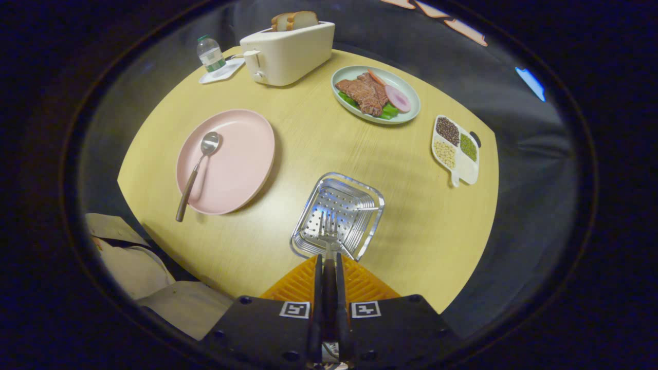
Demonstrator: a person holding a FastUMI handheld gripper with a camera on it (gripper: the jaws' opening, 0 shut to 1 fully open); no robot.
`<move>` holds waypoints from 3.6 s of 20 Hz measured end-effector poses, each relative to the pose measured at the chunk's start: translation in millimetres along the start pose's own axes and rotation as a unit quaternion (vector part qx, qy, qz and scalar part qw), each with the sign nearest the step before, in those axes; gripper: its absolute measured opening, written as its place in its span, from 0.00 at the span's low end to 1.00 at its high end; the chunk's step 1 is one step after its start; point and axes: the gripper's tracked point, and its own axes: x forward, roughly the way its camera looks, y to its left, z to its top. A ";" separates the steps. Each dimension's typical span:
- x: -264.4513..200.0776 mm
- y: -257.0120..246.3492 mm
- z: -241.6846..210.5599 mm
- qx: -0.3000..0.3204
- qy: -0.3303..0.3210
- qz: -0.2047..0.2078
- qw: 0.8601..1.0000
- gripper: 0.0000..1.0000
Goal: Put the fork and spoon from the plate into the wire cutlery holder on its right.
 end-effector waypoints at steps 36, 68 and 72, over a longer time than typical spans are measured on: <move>74.8 228.5 78.0 0.002 -0.195 0.018 0.981 0.85; 25.2 158.0 54.9 0.002 -0.156 0.020 0.988 0.07; 13.1 141.2 46.7 -0.001 -0.148 0.018 0.989 0.08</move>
